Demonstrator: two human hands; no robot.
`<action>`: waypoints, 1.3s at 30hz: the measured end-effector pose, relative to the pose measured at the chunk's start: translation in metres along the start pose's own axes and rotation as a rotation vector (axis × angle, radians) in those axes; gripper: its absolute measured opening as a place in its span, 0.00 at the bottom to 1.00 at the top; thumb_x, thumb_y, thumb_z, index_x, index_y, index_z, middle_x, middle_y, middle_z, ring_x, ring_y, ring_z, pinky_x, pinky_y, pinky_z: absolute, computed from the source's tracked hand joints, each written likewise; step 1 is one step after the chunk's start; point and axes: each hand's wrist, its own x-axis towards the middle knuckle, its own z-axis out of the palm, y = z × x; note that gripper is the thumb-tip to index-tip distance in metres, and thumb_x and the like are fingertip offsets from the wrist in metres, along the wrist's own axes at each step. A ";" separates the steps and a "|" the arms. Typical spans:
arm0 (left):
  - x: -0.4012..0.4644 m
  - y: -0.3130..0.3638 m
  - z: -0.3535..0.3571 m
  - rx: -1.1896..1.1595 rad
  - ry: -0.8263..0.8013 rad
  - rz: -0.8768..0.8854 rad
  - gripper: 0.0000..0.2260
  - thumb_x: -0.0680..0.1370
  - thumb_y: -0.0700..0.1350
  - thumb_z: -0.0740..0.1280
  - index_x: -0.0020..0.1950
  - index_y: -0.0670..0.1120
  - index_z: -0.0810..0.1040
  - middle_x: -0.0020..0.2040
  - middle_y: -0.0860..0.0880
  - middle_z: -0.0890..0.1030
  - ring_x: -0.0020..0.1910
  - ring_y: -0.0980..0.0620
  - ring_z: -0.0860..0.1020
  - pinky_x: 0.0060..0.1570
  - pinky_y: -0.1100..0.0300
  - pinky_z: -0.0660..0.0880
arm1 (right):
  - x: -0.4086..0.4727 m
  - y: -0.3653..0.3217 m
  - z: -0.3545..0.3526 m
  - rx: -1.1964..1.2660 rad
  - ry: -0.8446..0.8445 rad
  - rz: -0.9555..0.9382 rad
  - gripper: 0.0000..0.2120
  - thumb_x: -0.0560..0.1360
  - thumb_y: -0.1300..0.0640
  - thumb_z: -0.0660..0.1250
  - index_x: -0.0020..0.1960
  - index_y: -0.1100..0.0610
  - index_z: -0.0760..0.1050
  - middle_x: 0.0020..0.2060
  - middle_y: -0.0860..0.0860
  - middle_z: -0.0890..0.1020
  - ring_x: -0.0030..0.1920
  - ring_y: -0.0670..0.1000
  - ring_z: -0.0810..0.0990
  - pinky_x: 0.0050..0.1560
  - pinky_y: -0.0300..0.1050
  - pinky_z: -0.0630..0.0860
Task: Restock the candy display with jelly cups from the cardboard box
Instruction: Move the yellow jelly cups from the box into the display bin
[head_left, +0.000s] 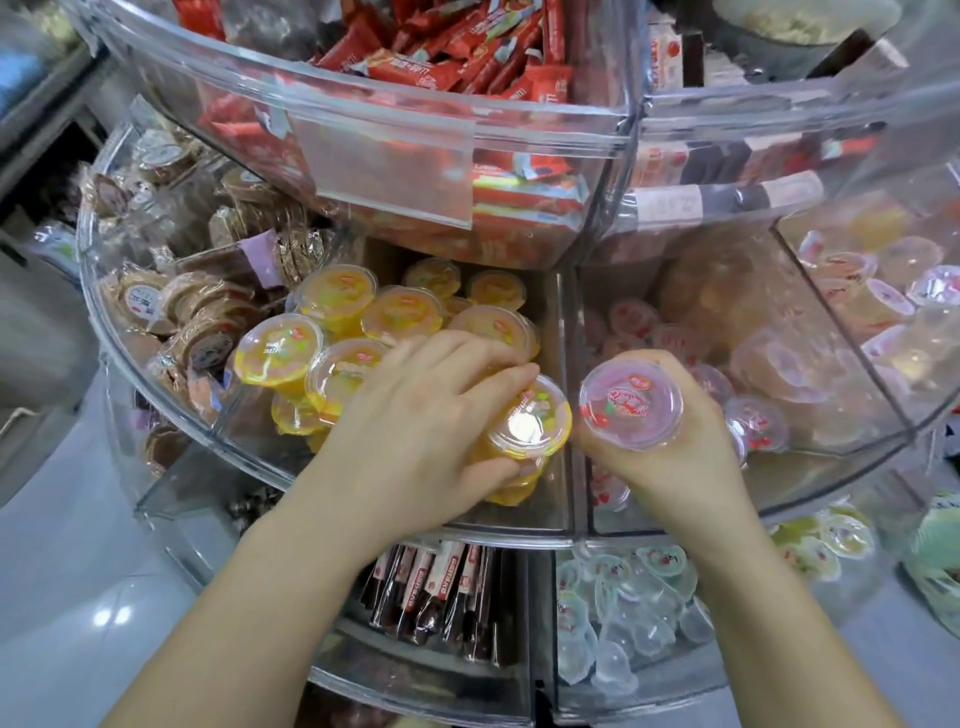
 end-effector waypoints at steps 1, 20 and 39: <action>-0.001 0.000 0.000 -0.002 -0.001 0.005 0.29 0.66 0.57 0.74 0.63 0.45 0.76 0.58 0.48 0.79 0.58 0.45 0.76 0.56 0.51 0.70 | -0.001 0.001 -0.001 0.010 0.000 -0.003 0.16 0.62 0.55 0.77 0.45 0.46 0.75 0.42 0.43 0.81 0.42 0.42 0.80 0.41 0.34 0.76; 0.005 0.079 -0.002 -0.481 0.188 -0.017 0.22 0.74 0.42 0.68 0.68 0.44 0.71 0.65 0.50 0.74 0.65 0.53 0.71 0.66 0.64 0.62 | -0.042 -0.017 -0.036 0.134 -0.030 0.007 0.22 0.67 0.63 0.72 0.58 0.48 0.75 0.53 0.47 0.81 0.54 0.46 0.80 0.51 0.38 0.75; 0.116 0.109 0.092 -1.222 0.304 -1.099 0.13 0.76 0.39 0.66 0.59 0.48 0.71 0.52 0.51 0.80 0.52 0.54 0.78 0.54 0.59 0.76 | 0.135 0.066 -0.056 -0.174 -0.362 0.168 0.22 0.65 0.61 0.76 0.58 0.54 0.76 0.47 0.48 0.81 0.45 0.44 0.79 0.44 0.30 0.73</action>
